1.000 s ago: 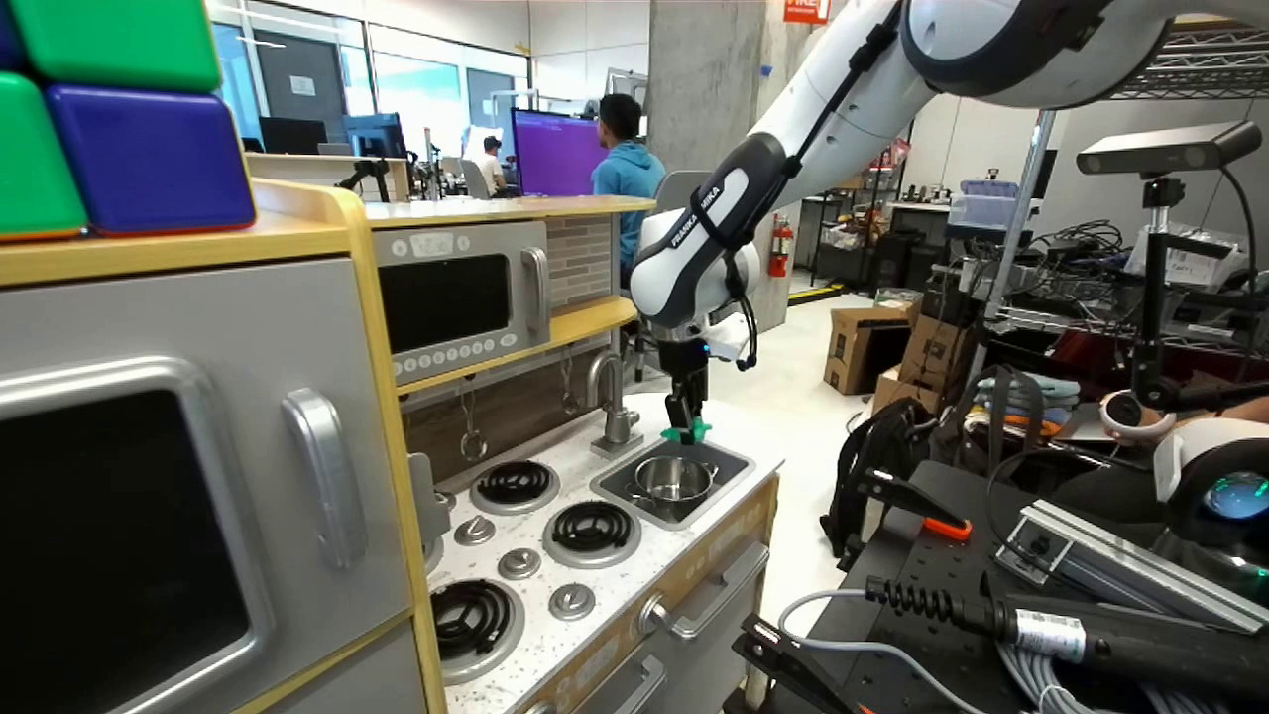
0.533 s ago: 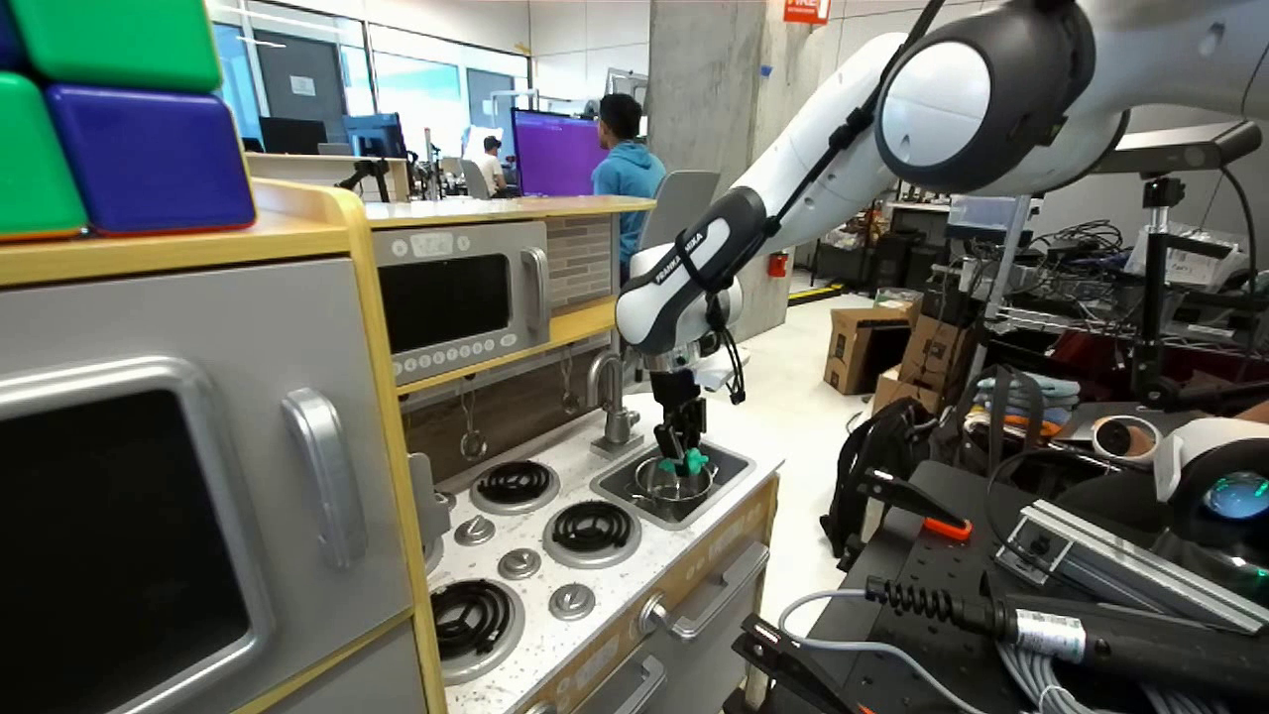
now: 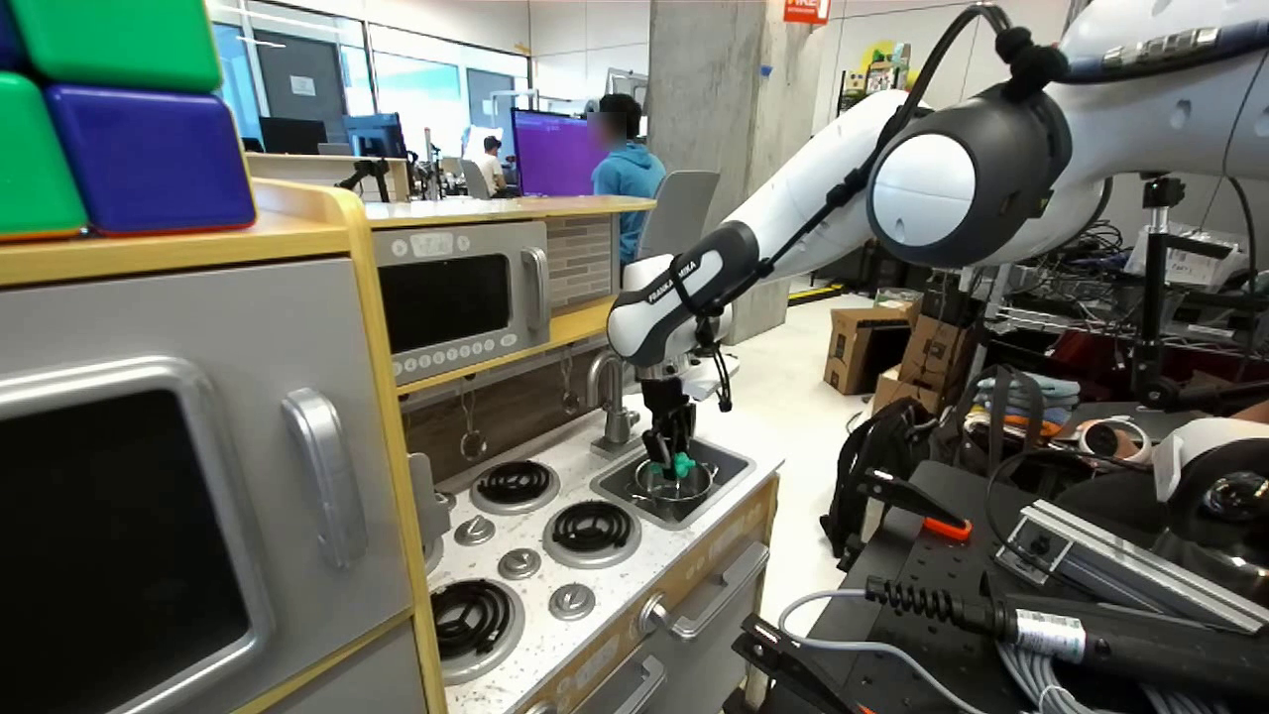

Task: Put the plastic grapes in the pot in the sink

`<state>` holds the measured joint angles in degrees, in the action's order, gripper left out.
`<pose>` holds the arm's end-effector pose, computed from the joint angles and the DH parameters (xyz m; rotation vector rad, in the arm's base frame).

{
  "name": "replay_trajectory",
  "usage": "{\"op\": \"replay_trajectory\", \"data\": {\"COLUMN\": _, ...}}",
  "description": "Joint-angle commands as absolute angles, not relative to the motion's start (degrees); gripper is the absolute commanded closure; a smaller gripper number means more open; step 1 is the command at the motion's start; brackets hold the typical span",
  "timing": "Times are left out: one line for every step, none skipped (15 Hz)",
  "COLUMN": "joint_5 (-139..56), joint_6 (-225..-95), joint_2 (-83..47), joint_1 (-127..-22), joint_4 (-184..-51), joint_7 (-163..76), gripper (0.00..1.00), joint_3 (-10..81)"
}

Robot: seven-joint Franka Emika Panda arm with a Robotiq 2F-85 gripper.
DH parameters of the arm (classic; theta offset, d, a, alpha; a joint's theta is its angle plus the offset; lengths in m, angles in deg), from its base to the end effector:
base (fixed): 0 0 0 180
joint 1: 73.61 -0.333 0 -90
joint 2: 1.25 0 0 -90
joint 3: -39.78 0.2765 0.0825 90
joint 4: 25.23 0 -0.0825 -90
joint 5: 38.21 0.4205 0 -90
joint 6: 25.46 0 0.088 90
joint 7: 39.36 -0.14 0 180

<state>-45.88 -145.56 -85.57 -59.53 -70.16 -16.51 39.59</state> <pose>0.7015 -0.1882 -0.0755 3.0510 0.3508 -0.2885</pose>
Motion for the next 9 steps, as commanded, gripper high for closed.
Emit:
{"op": "replay_trajectory", "data": {"joint_5": -44.7, "joint_6": -143.5, "joint_2": -85.5, "joint_1": -60.2, "joint_4": -68.8, "joint_7": -16.5, "gripper": 0.20, "joint_3": 39.3}}
{"op": "replay_trajectory", "data": {"joint_5": -44.8, "joint_6": -142.6, "joint_2": -85.4, "joint_1": -60.4, "joint_4": -68.8, "joint_7": -15.9, "gripper": 0.14, "joint_3": 39.4}}
{"op": "replay_trajectory", "data": {"joint_5": -44.5, "joint_6": -139.4, "joint_2": -85.4, "joint_1": -60.4, "joint_4": -68.2, "joint_7": -14.0, "gripper": 0.05, "joint_3": 40.2}}
{"op": "replay_trajectory", "data": {"joint_5": -44.1, "joint_6": -136.6, "joint_2": -85.4, "joint_1": -60.2, "joint_4": -67.6, "joint_7": -11.0, "gripper": 0.01, "joint_3": 41.5}}
{"op": "replay_trajectory", "data": {"joint_5": -44.2, "joint_6": -134.0, "joint_2": -85.4, "joint_1": -60.5, "joint_4": -67.1, "joint_7": -8.6, "gripper": 0.00, "joint_3": 42.3}}
{"op": "replay_trajectory", "data": {"joint_5": -45.3, "joint_6": -133.0, "joint_2": -82.7, "joint_1": -60.5, "joint_4": -70.6, "joint_7": -7.0, "gripper": 0.00, "joint_3": 43.7}}
{"op": "replay_trajectory", "data": {"joint_5": -45.6, "joint_6": -132.3, "joint_2": -80.6, "joint_1": -60.6, "joint_4": -73.0, "joint_7": -4.1, "gripper": 0.00, "joint_3": 44.8}}
{"op": "replay_trajectory", "data": {"joint_5": -46.0, "joint_6": -133.4, "joint_2": -77.6, "joint_1": -60.4, "joint_4": -76.6, "joint_7": -1.6, "gripper": 0.00, "joint_3": 45.7}}
{"op": "replay_trajectory", "data": {"joint_5": -46.1, "joint_6": -133.2, "joint_2": -75.8, "joint_1": -60.3, "joint_4": -78.7, "joint_7": 0.7, "gripper": 0.00, "joint_3": 46.6}}
